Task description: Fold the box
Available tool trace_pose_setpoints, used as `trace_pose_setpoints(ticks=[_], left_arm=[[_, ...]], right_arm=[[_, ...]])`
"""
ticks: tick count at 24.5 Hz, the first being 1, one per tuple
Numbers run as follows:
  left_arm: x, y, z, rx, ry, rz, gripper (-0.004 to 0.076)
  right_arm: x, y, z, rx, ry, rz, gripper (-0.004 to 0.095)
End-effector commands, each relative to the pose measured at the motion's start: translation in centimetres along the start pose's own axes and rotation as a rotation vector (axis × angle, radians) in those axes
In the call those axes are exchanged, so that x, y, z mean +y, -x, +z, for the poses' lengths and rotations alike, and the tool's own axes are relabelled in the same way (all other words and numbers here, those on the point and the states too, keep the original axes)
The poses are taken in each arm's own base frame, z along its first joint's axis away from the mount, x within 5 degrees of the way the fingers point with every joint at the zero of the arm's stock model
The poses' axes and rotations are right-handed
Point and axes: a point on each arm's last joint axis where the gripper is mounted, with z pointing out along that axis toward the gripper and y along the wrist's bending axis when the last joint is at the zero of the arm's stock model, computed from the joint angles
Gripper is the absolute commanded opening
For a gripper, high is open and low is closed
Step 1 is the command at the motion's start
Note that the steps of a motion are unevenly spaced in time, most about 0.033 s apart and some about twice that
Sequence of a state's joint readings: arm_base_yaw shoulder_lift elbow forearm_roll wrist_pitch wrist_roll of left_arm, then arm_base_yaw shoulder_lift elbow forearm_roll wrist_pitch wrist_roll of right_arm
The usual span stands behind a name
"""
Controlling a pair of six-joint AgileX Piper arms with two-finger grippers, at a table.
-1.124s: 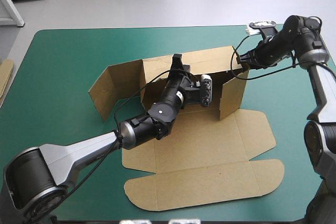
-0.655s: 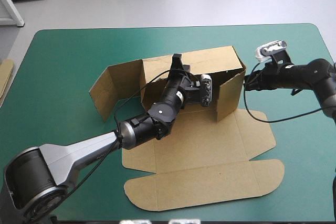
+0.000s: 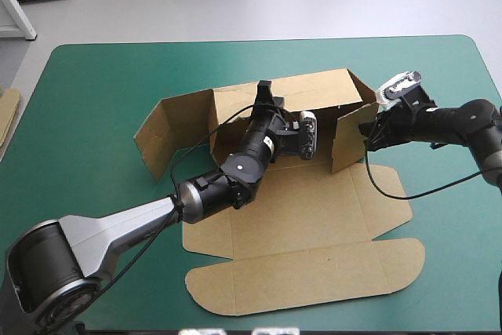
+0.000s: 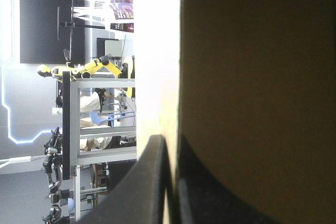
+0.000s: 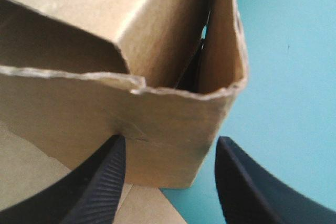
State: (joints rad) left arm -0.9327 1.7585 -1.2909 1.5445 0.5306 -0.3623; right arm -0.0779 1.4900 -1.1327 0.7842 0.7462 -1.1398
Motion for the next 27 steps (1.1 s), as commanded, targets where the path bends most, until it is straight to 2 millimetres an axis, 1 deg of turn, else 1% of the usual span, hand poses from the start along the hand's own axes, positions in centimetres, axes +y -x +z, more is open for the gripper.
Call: trace_pose_setpoints(ticks=[1, 3, 6, 8, 14, 20, 23, 27], left_arm=[[1.3, 0.3, -1.1, -0.025, 0.015, -0.082, -0.0008], [1.3, 0.3, -1.1, -0.023, 0.016, -0.082, -0.0008], [1.3, 0.3, -1.1, -0.017, 0.018, -0.082, -0.0008], [1.3, 0.3, -1.1, -0.017, 0.018, -0.082, -0.0008], [1.4, 0.3, -1.1, -0.016, 0.029, -0.066, -0.0008], [1.6, 0.1, -1.1, 0.007, 0.056, -0.038, -0.0008], [1.6, 0.1, -1.1, 0.006, 0.054, -0.04, -0.0008], [1.7, 0.1, -1.1, -0.001, 0.062, -0.056, -0.0008]], right_arm=[[-0.1, 1.5, -1.1, -0.105, -0.027, -0.038, 0.056], [-0.2, 1.6, -0.7, -0.117, -0.015, -0.062, 0.0593], [-0.1, 1.6, 0.0, -0.138, 0.022, -0.053, 0.0596], [0.3, 1.7, 0.3, -0.137, 0.038, -0.059, 0.0596], [1.7, 2.3, 1.0, -0.14, 0.066, -0.093, 0.0594], [1.8, 2.6, 1.1, -0.152, 0.05, -0.077, 0.0593], [1.8, 2.9, 1.1, -0.179, 0.042, -0.065, 0.0557], [1.7, 2.8, 1.7, -0.186, 0.059, -0.056, 0.0526]])
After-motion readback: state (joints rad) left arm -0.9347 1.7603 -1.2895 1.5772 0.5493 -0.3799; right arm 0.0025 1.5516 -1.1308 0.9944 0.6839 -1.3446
